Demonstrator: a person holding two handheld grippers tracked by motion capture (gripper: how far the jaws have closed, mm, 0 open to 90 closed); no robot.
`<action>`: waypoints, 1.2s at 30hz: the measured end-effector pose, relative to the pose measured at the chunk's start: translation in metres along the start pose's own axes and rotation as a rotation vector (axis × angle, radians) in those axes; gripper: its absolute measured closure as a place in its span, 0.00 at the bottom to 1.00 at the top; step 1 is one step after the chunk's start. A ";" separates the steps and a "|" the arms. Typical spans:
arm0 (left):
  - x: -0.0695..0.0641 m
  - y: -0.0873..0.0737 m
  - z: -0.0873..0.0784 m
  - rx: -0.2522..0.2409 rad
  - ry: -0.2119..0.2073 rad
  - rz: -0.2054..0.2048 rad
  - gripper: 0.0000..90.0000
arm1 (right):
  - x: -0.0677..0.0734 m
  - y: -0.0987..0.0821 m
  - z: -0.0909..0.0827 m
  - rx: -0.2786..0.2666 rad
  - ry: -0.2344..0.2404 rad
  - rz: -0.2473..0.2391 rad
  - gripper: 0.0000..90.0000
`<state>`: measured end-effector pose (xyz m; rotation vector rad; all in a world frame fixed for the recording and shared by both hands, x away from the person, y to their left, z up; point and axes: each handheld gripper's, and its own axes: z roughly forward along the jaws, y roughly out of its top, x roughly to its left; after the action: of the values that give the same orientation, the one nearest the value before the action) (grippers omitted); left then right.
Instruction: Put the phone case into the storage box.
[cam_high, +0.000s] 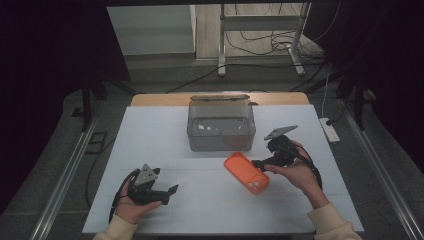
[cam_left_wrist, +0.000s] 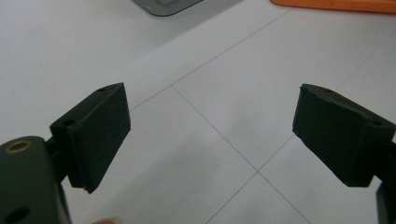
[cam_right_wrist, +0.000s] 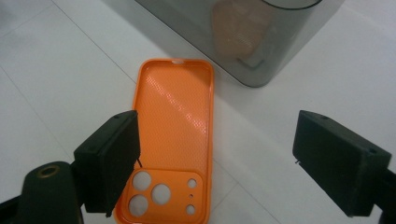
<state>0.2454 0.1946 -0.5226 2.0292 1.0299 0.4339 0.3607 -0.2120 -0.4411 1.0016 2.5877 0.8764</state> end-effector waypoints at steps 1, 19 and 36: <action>0.000 0.000 0.000 0.000 0.001 0.000 0.13 | 0.000 0.000 0.001 0.002 0.001 -0.002 0.17; 0.000 -0.001 0.001 0.004 0.001 0.001 0.13 | 0.001 0.017 0.024 0.081 0.003 -0.009 0.19; 0.000 -0.001 0.001 0.009 -0.002 0.004 0.13 | -0.005 0.014 0.042 0.159 -0.028 0.007 0.24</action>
<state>0.2456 0.1944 -0.5237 2.0395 1.0280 0.4308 0.3891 -0.1877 -0.4661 1.0560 2.6652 0.6612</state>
